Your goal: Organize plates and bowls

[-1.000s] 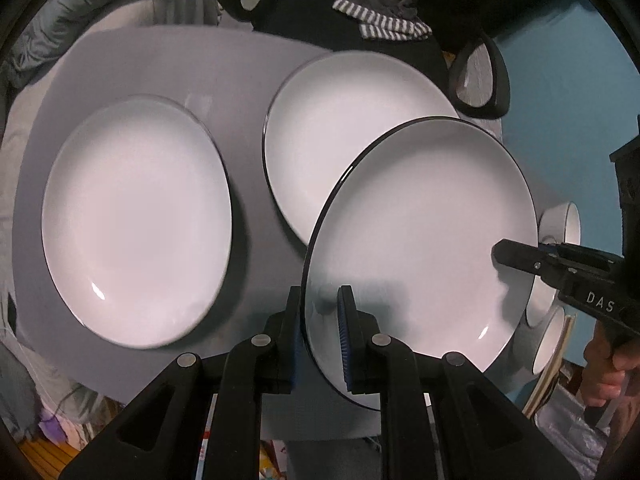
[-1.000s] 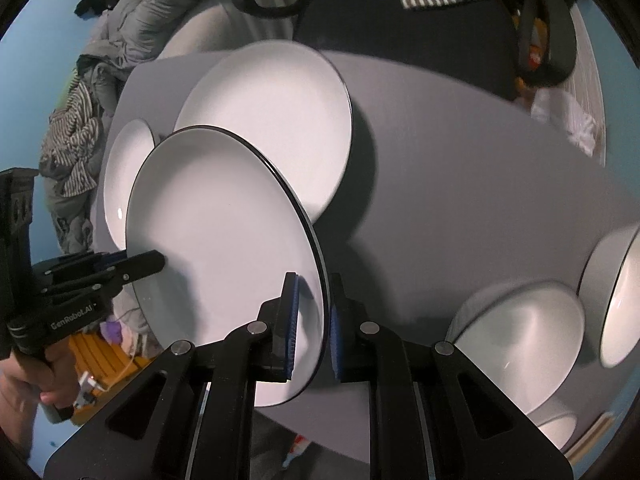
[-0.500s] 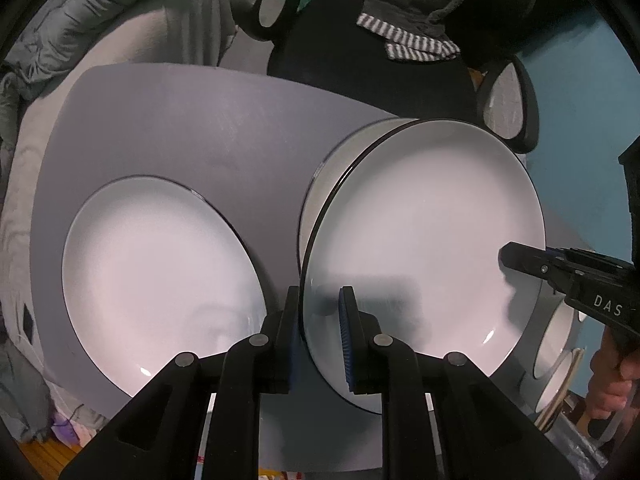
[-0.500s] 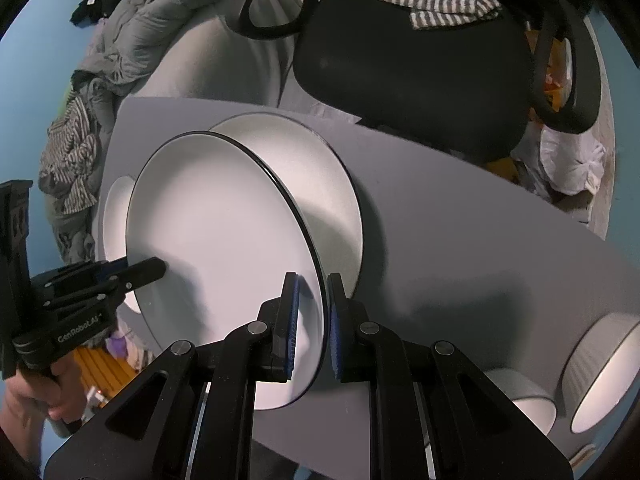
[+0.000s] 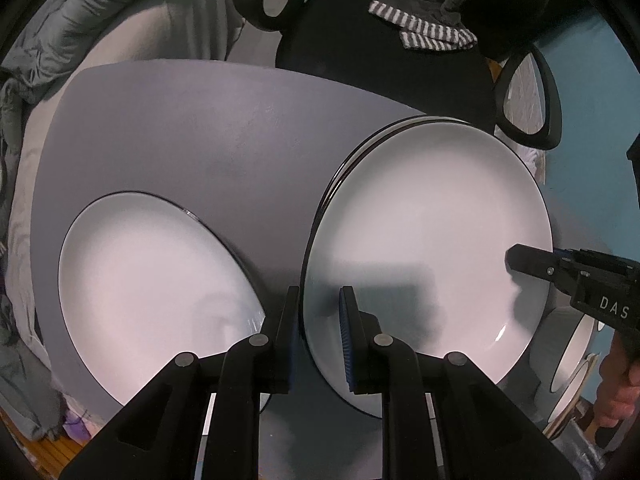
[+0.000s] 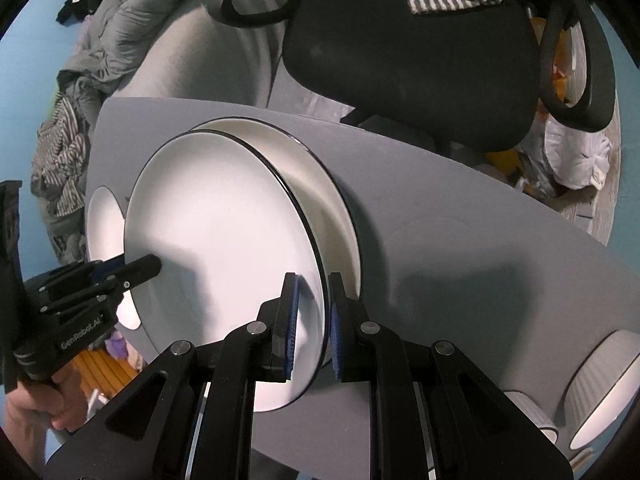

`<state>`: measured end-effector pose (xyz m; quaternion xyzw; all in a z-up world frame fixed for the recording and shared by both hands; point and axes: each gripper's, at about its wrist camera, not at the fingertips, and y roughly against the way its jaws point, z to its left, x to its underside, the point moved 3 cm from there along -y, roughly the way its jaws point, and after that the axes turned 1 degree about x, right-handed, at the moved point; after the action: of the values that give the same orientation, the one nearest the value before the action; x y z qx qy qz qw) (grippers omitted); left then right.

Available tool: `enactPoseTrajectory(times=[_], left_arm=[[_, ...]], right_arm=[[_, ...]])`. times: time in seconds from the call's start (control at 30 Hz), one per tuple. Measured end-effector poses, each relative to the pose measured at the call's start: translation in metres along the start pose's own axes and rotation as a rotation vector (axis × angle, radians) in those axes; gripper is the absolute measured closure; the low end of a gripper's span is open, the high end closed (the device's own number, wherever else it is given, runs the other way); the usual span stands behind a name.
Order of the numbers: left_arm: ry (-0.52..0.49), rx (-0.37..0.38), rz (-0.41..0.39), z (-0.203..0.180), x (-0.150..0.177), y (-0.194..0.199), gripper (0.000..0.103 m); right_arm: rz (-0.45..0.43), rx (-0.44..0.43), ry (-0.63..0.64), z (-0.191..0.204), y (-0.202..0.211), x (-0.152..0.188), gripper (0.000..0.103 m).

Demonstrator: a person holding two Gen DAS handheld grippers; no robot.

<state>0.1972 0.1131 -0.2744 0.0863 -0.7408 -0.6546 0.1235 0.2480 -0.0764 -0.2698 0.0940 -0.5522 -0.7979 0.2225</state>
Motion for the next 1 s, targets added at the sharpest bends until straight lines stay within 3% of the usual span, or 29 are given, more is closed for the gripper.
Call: enactPoseTrajectory(times=[0.3,0.4,0.67,0.77,0.87,1.0], left_arm=[[-0.013,-0.023,0.002,-0.001,-0.007,-0.002,0.085],[-0.030,-0.030,0.002,-0.003,-0.008,-0.003,0.085],[-0.104,-0.108,-0.006,-0.013,-0.008,-0.005,0.085],[-0.119,-0.134,-0.006,-0.017,-0.007,-0.006,0.084],[-0.125,-0.147,-0.015,-0.019,-0.006,-0.004,0.073],[-0.117,-0.149,-0.026,-0.017,-0.006,-0.001,0.071]], right_arm=[[0.023,-0.004,-0.020,-0.001,0.000,-0.005,0.088],[0.033,-0.011,-0.025,-0.001,-0.001,-0.007,0.082],[0.068,-0.001,-0.024,0.010,-0.002,-0.010,0.054],[0.079,0.024,-0.013,0.012,-0.002,-0.011,0.052],[0.086,0.029,-0.018,0.012,-0.002,-0.010,0.051],[0.088,0.048,-0.021,0.014,-0.001,-0.008,0.050]])
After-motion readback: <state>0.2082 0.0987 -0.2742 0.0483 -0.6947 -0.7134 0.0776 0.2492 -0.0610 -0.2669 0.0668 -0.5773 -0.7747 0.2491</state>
